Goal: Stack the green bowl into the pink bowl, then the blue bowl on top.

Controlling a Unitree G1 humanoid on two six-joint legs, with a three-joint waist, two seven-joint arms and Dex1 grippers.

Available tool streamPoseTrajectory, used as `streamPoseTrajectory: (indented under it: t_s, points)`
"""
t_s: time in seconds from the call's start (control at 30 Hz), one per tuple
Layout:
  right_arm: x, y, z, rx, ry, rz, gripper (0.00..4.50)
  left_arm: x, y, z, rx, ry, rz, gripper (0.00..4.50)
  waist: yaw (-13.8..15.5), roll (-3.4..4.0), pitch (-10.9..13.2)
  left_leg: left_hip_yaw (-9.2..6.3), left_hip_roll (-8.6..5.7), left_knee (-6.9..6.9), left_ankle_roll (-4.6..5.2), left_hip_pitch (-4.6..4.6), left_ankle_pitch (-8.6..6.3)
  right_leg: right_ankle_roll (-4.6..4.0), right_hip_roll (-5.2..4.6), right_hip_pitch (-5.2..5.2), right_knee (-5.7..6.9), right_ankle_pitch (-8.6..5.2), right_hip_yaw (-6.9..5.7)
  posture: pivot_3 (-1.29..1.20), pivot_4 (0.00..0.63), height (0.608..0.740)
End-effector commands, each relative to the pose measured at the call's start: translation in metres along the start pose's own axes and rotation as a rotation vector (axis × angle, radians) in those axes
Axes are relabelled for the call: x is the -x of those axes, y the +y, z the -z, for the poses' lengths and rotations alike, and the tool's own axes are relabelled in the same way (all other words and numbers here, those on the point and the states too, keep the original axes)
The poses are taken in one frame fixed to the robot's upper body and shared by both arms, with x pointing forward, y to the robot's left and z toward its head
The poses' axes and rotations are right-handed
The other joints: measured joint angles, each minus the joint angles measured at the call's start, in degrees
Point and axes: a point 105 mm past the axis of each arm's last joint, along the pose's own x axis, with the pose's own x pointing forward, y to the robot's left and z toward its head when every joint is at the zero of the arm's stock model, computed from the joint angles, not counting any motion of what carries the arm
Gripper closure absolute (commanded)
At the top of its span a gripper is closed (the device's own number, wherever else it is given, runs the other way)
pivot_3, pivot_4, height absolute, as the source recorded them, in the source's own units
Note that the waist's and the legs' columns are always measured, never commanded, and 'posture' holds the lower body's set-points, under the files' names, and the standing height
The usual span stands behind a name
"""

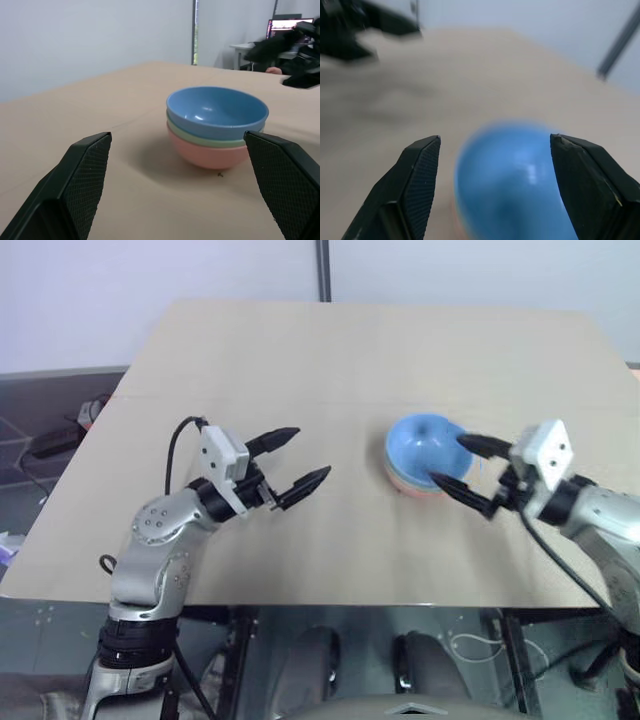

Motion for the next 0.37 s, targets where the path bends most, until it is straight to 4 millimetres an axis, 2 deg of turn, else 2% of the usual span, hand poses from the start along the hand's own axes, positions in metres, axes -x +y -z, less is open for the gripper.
streamPoseTrajectory:
  t_s: [0.03, 0.13, 0.23, 0.37]
  points:
    - [0.042, -0.026, 0.001, -0.003, 0.001, 0.112, 0.09, 0.014, 0.002, -0.008, 0.010, -0.016, 0.012, 0.00, -0.20, 0.02, 0.00, 0.01, 0.01, 0.00, 0.00, 0.02, 0.00, 0.00, 0.02, -0.01, 0.02, 0.00, 0.02, 0.00, 0.150, 0.740]
    - [0.074, -0.042, 0.004, 0.033, 0.030, 0.223, 0.09, 0.028, 0.003, -0.003, 0.015, 0.036, -0.005, 0.00, -0.32, 0.06, 0.00, 0.05, 0.05, -0.06, 0.01, 0.08, -0.01, -0.01, 0.06, 0.00, 0.03, 0.00, 0.07, 0.00, 0.150, 0.740]
    - [0.098, -0.036, 0.015, 0.043, 0.107, 0.214, 0.09, 0.038, 0.001, -0.001, 0.045, 0.077, -0.008, 0.00, -0.14, 0.06, -0.01, 0.06, 0.05, -0.06, 0.01, 0.10, -0.01, 0.00, 0.08, 0.01, 0.04, -0.01, 0.08, 0.00, 0.150, 0.740]
    - [0.109, -0.033, 0.018, 0.041, 0.143, 0.214, 0.09, 0.046, 0.000, 0.000, 0.058, 0.113, 0.008, 0.00, -0.13, 0.06, -0.01, 0.06, 0.07, -0.04, 0.01, 0.10, -0.01, 0.01, 0.06, 0.03, 0.04, 0.00, 0.09, 0.00, 0.150, 0.740]
